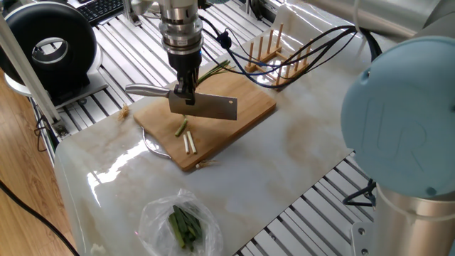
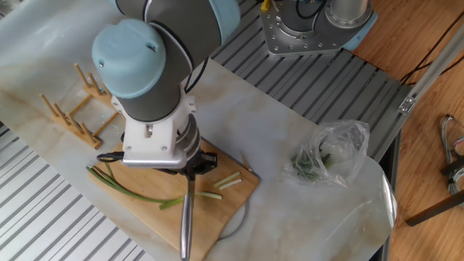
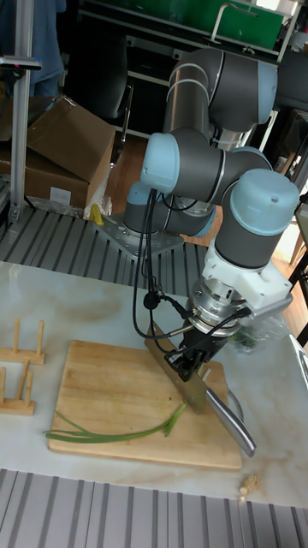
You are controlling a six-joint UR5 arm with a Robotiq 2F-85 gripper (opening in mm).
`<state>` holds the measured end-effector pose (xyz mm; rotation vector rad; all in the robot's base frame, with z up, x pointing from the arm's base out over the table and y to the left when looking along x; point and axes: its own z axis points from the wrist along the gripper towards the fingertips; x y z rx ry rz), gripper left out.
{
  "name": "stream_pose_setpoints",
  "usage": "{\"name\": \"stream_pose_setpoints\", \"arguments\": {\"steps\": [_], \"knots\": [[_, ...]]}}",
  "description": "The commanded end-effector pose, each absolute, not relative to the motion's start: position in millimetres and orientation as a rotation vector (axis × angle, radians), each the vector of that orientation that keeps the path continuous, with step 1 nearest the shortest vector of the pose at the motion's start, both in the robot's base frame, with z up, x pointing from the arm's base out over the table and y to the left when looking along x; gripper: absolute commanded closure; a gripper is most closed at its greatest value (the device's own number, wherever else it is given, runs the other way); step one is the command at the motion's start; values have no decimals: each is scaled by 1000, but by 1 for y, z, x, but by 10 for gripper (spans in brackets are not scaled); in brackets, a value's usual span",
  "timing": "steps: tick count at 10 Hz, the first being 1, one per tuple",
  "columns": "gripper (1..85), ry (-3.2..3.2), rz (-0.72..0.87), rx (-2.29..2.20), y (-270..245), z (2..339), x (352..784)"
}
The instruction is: Chop the green garlic
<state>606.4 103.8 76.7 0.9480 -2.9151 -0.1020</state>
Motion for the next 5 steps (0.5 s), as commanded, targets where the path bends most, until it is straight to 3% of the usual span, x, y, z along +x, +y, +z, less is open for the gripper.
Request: {"name": "stream_pose_setpoints", "arguments": {"steps": [1,5], "knots": [[843,-2919,-95,928,104,71,607],[843,-2916,-90,922,106,63,605]]}}
